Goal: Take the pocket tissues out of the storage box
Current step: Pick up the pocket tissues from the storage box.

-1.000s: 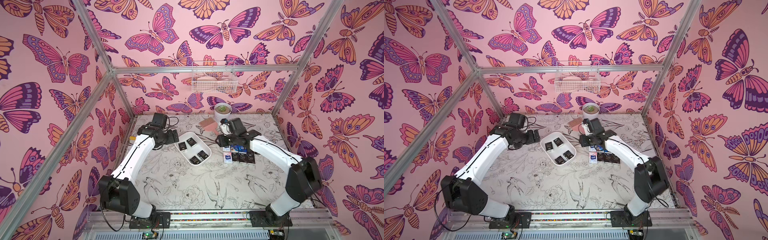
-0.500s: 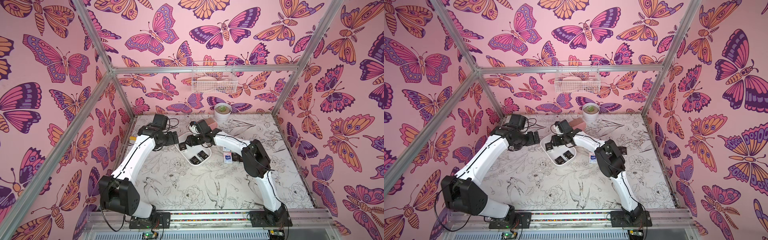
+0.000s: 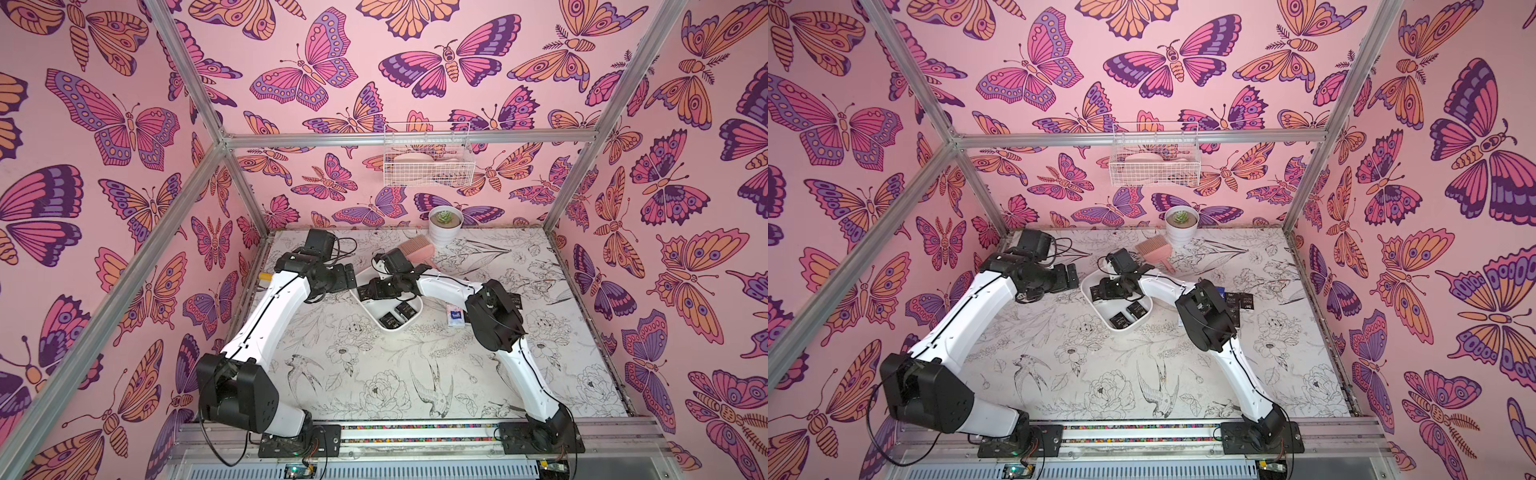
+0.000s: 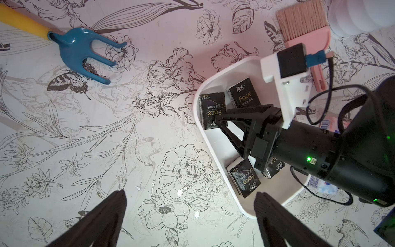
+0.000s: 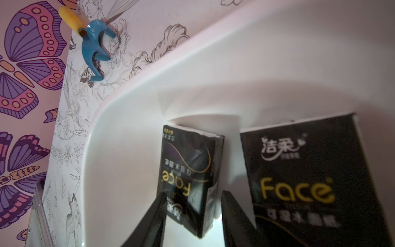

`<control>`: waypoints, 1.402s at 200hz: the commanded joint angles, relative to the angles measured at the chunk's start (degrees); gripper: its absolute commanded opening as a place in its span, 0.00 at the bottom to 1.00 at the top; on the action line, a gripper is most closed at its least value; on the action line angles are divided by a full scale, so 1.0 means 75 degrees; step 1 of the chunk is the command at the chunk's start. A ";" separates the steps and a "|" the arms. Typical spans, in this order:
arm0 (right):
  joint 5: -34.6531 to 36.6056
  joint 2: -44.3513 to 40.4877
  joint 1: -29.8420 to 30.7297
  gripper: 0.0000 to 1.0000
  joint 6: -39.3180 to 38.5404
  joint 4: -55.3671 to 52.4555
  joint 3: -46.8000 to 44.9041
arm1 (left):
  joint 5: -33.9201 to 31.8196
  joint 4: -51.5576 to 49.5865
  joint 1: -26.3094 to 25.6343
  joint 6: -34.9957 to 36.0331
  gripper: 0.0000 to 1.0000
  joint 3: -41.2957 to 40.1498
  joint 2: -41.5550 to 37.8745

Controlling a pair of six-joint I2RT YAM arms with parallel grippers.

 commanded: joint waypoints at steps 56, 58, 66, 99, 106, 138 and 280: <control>-0.0083 0.0108 0.0066 0.23 -0.0044 -0.0338 0.0287 | -0.0092 -0.0190 0.0074 0.0104 1.00 -0.0180 -0.0270; -0.0083 0.0105 0.0070 0.22 -0.0047 -0.0347 0.0300 | -0.0090 -0.0194 0.0071 0.0107 1.00 -0.0176 -0.0276; -0.0083 0.0112 0.0069 0.19 -0.0069 -0.0384 0.0318 | -0.0083 -0.0194 0.0077 0.0106 1.00 -0.0181 -0.0276; -0.0044 0.0096 0.0074 0.08 -0.0165 -0.0509 0.0343 | -0.0088 -0.0195 0.0098 0.0119 1.00 -0.0227 -0.0336; -0.0037 0.0027 0.0065 0.06 -0.0165 -0.0467 0.0291 | -0.0084 -0.0196 0.0102 0.0119 1.00 -0.0230 -0.0328; -0.0005 -0.0486 0.0057 0.03 -0.0127 -0.0232 0.0050 | -0.0055 -0.0189 0.0147 0.0119 1.00 -0.0205 -0.0317; 0.0904 -0.6196 -0.3486 0.00 -0.0946 -0.1072 -0.5537 | 0.0221 -0.0144 0.0236 0.0104 1.00 0.0276 -0.0075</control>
